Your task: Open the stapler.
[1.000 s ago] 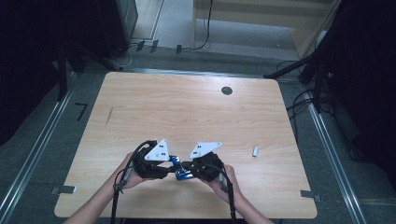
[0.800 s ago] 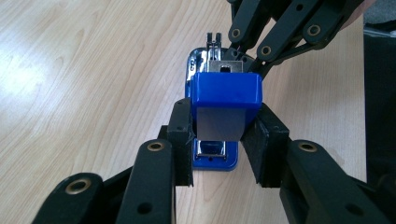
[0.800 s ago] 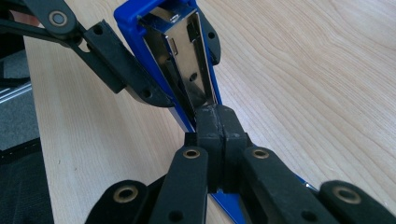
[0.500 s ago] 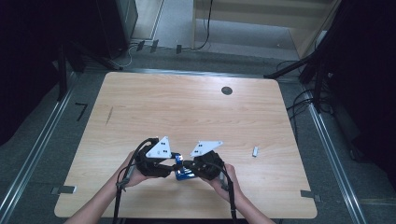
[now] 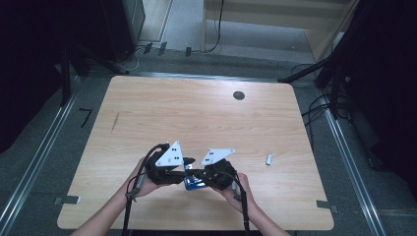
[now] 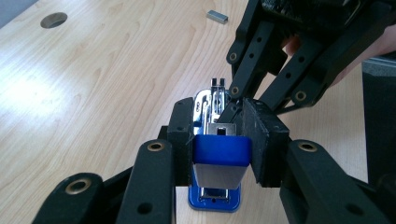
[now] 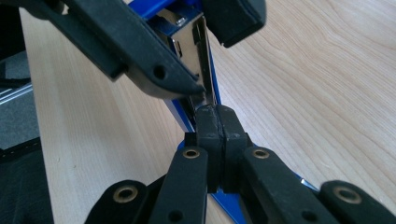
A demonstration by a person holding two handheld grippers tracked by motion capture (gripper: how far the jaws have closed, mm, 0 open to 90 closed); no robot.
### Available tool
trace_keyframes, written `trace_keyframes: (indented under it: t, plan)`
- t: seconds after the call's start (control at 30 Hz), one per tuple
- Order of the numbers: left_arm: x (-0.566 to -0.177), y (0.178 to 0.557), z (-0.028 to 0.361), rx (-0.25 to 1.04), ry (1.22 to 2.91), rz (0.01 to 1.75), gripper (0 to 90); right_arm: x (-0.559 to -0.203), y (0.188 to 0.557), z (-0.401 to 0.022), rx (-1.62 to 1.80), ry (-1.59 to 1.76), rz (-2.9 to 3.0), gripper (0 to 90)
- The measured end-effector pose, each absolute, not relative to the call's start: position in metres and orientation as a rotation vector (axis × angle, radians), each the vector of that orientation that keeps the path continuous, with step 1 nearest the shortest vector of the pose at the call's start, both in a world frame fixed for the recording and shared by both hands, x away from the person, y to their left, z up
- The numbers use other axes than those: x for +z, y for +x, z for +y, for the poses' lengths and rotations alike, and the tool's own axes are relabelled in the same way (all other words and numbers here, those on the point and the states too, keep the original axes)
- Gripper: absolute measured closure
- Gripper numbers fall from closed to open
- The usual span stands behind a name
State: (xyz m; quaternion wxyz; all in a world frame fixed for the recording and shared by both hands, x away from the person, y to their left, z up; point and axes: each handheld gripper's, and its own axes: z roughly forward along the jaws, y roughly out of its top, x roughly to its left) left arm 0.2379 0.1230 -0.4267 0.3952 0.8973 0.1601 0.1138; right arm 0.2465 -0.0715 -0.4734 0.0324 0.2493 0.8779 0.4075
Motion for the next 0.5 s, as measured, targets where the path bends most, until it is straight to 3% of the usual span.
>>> trace_keyframes:
  t: [0.5]
  plan:
    - [-0.427,0.238,0.127,0.272,2.278,0.419,66.5,-0.484,0.283,-0.132,1.045,1.020,2.624,86.0]
